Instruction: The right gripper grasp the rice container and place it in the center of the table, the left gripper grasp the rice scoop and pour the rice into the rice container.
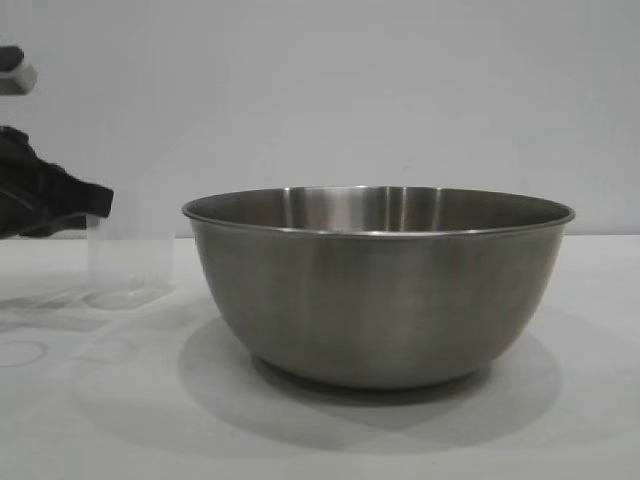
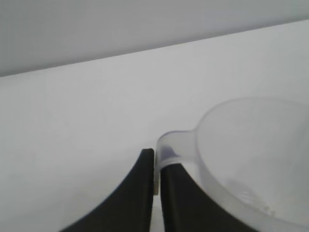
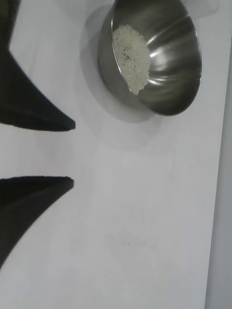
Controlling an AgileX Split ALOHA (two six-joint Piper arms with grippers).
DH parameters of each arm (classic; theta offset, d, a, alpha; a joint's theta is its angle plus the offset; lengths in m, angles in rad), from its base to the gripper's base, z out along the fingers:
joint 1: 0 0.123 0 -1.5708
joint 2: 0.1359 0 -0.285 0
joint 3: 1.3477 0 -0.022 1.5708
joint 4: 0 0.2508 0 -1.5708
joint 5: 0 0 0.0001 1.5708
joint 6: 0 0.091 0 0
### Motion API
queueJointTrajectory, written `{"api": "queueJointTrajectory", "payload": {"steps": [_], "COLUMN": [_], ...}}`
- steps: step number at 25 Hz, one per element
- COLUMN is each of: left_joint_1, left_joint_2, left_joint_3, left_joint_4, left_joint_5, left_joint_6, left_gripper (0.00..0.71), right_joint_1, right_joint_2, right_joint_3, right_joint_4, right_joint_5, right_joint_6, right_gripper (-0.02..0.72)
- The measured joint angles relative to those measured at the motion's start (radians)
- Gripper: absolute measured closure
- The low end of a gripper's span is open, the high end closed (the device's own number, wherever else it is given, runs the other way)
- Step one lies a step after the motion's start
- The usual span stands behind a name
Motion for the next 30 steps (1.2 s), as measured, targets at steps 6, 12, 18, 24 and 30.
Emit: {"api": "queueJointTrajectory", "payload": {"steps": [6, 12, 18, 24, 30], "left_joint_1": [0.000, 0.000, 0.000, 0.000, -0.027], "left_joint_2": [0.000, -0.084, -0.294, -0.540, -0.964], "left_joint_3": [0.133, 0.209, 0.209, 0.216, 0.206], "left_joint_4": [0.008, -0.015, -0.018, -0.016, -0.044], "left_joint_5": [-0.008, -0.006, 0.058, 0.417, 1.002], "left_joint_6": [0.020, 0.029, 0.029, 0.053, 0.053], "left_gripper": [0.489, 0.504, 0.504, 0.504, 0.504], "right_joint_1": [0.000, 0.000, 0.000, 0.000, 0.000], "right_joint_2": [0.000, 0.000, 0.000, 0.000, 0.000], "right_joint_3": [0.000, 0.000, 0.000, 0.000, 0.000], "right_joint_4": [0.000, 0.000, -0.004, -0.021, -0.024], "right_joint_5": [-0.002, -0.002, -0.002, -0.002, -0.002], "right_joint_6": [0.000, 0.000, 0.000, -0.002, -0.002], "right_gripper": [0.467, 0.467, 0.467, 0.467, 0.467]}}
